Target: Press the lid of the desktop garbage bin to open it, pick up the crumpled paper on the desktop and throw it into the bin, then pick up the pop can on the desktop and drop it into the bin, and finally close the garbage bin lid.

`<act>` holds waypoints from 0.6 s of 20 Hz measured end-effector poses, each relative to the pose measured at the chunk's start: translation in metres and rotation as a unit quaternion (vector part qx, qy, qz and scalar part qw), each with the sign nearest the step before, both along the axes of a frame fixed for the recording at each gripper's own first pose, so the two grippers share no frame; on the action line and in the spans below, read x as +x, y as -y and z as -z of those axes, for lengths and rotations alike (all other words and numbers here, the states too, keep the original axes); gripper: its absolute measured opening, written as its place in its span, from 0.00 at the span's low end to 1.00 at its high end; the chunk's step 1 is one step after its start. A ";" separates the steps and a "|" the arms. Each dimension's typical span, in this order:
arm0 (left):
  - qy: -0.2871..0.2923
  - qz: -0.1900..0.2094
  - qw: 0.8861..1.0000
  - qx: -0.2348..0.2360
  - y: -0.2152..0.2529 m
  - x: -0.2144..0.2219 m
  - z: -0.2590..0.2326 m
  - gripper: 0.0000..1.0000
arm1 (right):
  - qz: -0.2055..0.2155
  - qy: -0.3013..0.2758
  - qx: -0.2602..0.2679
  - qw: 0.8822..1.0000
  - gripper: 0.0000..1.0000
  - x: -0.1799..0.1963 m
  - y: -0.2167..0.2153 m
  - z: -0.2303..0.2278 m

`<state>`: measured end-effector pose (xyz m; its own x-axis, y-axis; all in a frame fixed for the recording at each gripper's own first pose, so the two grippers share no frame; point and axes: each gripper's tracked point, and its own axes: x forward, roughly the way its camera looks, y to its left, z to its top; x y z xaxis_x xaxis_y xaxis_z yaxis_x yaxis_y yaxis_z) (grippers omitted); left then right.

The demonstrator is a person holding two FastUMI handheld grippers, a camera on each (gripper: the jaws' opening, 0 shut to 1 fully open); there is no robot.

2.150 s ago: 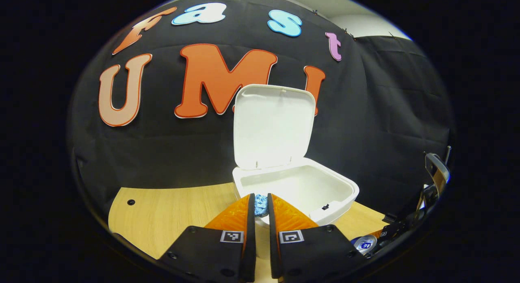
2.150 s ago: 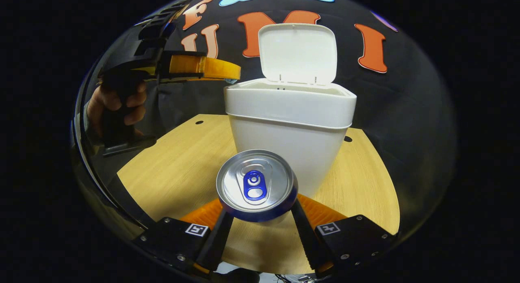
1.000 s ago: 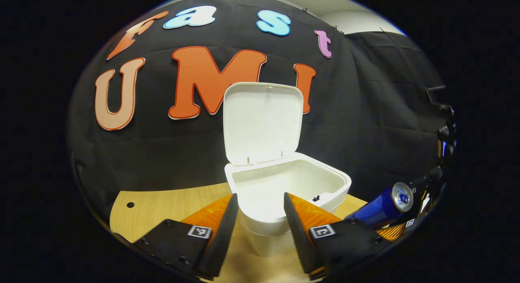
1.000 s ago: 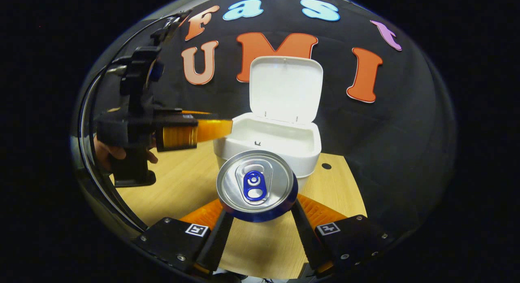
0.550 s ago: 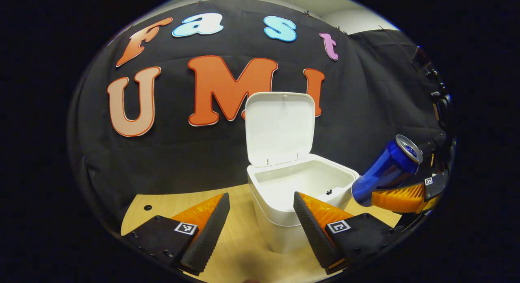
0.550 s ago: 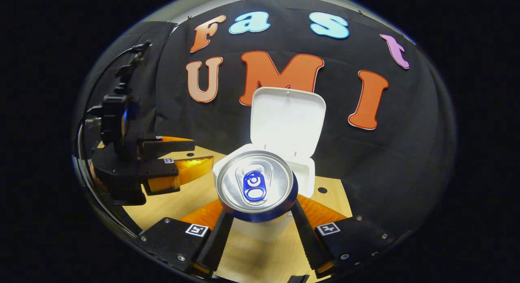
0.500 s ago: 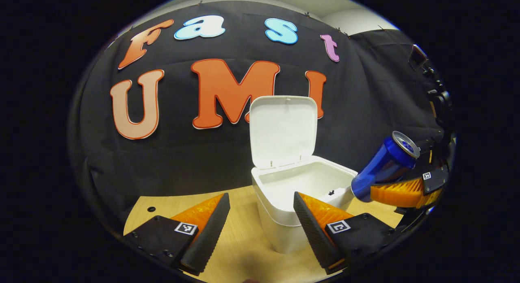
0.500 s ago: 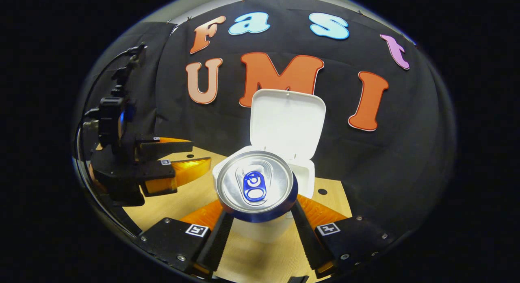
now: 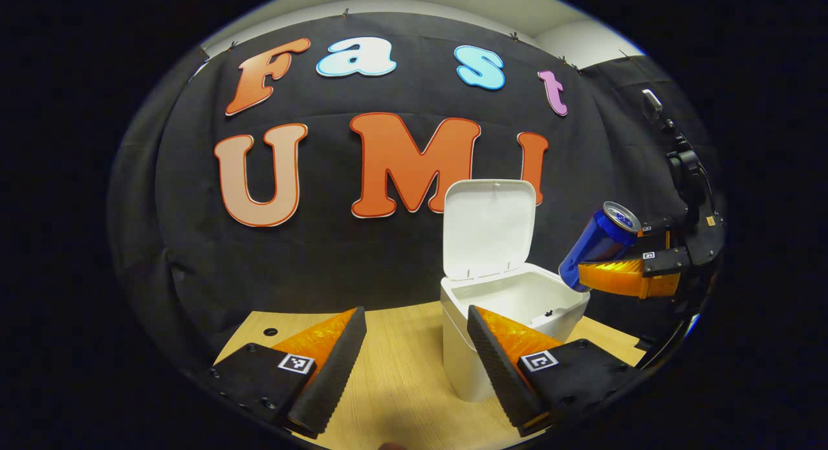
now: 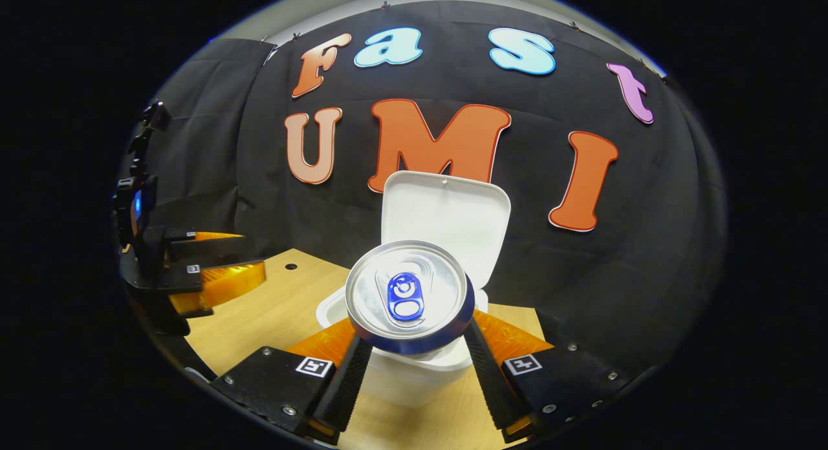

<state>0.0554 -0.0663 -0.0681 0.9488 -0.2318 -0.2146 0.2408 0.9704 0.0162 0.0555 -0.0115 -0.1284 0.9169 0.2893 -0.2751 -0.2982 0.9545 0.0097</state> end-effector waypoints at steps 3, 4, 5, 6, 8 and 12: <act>0.005 -0.018 1.000 -0.005 -0.013 -0.006 -0.011 1.00 | 0.003 0.000 -0.009 1.000 0.82 0.011 0.001 0.003; 0.009 -0.024 1.000 -0.001 -0.018 -0.009 -0.013 1.00 | 0.006 -0.002 -0.011 1.000 0.82 0.015 0.002 0.004; 0.011 -0.030 0.999 0.002 -0.024 -0.009 -0.015 1.00 | 0.006 -0.005 -0.011 1.000 0.82 0.018 0.001 0.005; 0.011 -0.035 0.999 0.004 -0.028 -0.009 -0.014 0.99 | 0.006 -0.006 -0.013 1.000 0.81 0.020 0.002 0.007; 0.007 -0.044 0.999 0.002 -0.034 -0.013 -0.013 0.99 | 0.008 -0.013 -0.019 1.000 0.81 0.025 0.001 0.013; -0.006 -0.065 0.998 -0.014 -0.048 -0.019 -0.009 0.99 | 0.011 -0.032 -0.028 0.999 0.81 0.030 0.004 0.028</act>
